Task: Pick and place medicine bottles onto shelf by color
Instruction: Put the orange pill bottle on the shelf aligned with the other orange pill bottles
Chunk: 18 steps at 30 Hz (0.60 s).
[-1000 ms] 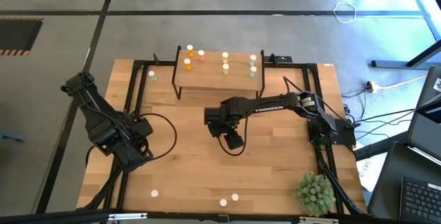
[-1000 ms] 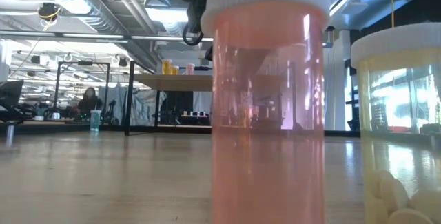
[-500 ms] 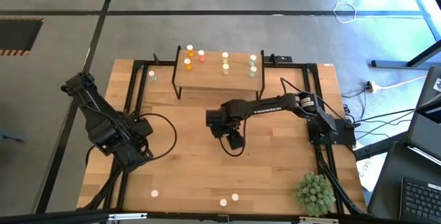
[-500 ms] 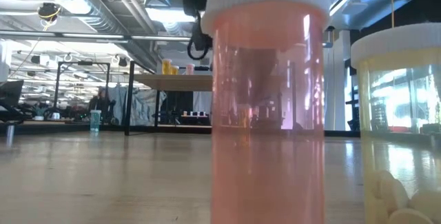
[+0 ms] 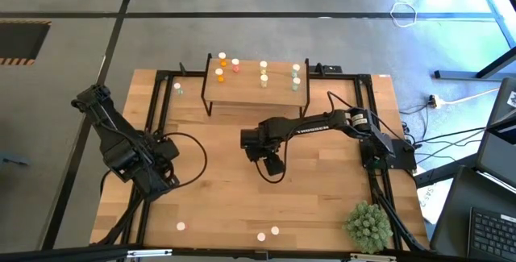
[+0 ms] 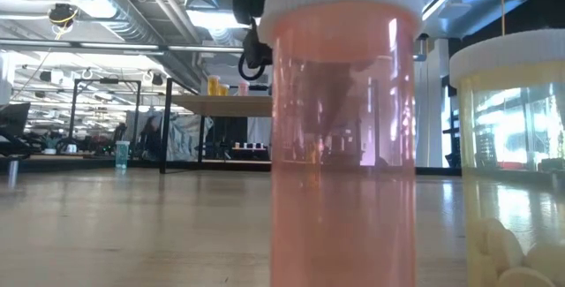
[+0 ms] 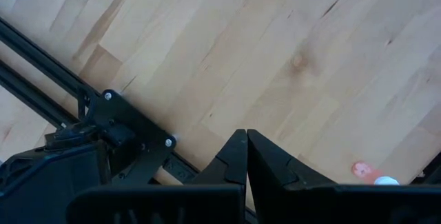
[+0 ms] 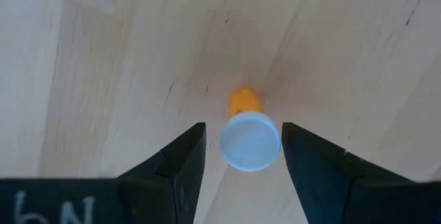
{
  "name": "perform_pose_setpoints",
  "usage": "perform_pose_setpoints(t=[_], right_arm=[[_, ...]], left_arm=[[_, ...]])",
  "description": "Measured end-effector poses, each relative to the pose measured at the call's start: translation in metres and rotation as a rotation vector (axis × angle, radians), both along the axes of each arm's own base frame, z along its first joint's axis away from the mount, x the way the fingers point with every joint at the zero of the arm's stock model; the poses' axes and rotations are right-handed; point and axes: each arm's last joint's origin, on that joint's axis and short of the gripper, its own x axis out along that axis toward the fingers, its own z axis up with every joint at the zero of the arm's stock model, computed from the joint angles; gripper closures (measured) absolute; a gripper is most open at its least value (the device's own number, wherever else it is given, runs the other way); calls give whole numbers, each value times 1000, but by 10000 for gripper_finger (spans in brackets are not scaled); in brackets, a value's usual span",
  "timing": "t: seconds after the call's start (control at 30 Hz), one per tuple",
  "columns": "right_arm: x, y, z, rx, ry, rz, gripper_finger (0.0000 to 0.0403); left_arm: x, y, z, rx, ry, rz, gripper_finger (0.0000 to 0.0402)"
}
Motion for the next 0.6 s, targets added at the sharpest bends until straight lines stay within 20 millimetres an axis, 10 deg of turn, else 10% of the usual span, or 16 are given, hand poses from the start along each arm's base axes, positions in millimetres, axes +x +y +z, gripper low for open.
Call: perform_pose_setpoints(t=[0.6], right_arm=[[1,0,0,1,-8,-2,281]], left_arm=[[0,-1,0,-6,-5,0,401]])
